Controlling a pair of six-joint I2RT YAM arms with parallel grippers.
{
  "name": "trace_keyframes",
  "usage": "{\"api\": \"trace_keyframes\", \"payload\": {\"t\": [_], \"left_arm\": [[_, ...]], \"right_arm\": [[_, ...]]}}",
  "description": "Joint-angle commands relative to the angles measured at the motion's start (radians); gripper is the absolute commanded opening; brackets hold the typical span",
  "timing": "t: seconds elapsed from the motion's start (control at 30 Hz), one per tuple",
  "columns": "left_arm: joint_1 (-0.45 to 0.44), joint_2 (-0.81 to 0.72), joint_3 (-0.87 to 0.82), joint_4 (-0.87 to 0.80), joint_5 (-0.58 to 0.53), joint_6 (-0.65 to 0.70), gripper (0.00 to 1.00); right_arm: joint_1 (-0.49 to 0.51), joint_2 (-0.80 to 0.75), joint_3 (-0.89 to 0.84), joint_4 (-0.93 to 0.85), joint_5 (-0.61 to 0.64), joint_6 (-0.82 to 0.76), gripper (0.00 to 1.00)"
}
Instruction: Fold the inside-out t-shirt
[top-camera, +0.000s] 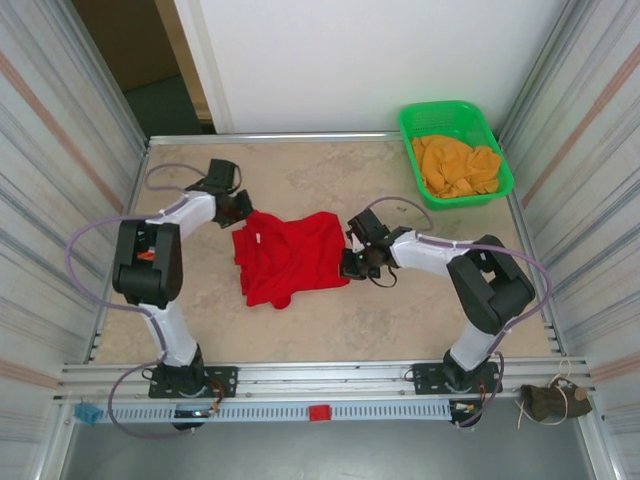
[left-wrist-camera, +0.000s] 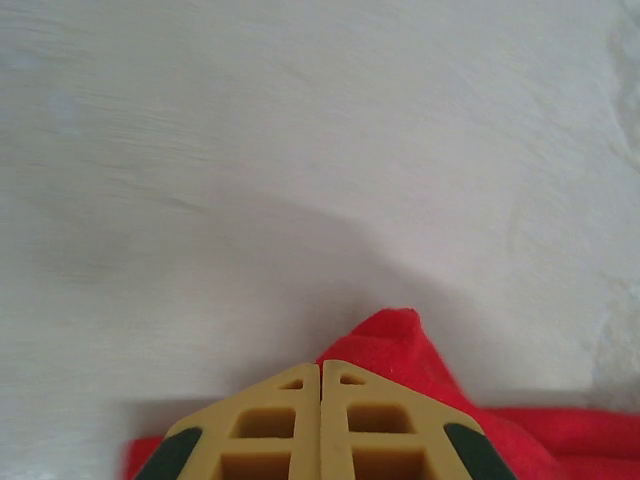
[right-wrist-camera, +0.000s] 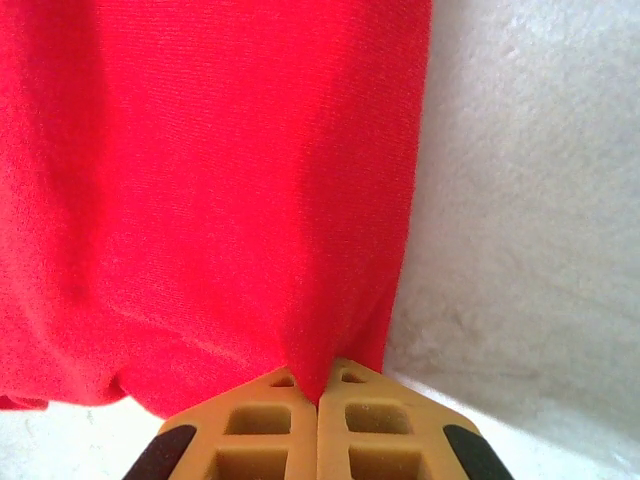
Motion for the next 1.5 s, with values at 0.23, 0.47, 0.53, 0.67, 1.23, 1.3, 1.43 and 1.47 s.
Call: {"api": "trace_keyframes", "payload": {"t": [0.23,0.47,0.53,0.67,1.23,1.3,1.43,1.47], "left_arm": [[0.132,-0.028,-0.027,0.100,0.187,-0.042,0.31],[0.068,-0.261,-0.161,0.052,0.134,-0.010,0.54],[-0.003,-0.365,-0.242,0.030,0.110,-0.024,0.54],[-0.181,-0.531,-0.389,-0.048,-0.040,-0.108,0.54],[-0.311,-0.513,-0.634,0.035,-0.185,-0.400,0.00],[-0.311,-0.591,-0.695,0.028,-0.201,-0.473,0.00],[-0.310,-0.723,-0.786,0.005,-0.246,-0.610,0.00],[-0.310,-0.742,-0.794,-0.019,-0.262,-0.640,0.00]], "right_arm": [[-0.003,-0.023,-0.062,0.009,-0.004,0.038,0.00],[0.000,-0.048,-0.052,-0.009,0.003,0.037,0.00],[0.000,-0.053,-0.050,-0.012,0.005,0.037,0.00],[0.000,-0.045,-0.043,-0.014,0.010,0.036,0.00],[-0.042,-0.046,-0.049,-0.038,0.045,0.039,0.00],[-0.061,-0.065,-0.078,-0.039,0.053,0.046,0.00],[-0.086,-0.079,-0.105,-0.030,0.050,0.046,0.00],[-0.087,-0.077,-0.104,-0.032,0.052,0.045,0.00]]}}
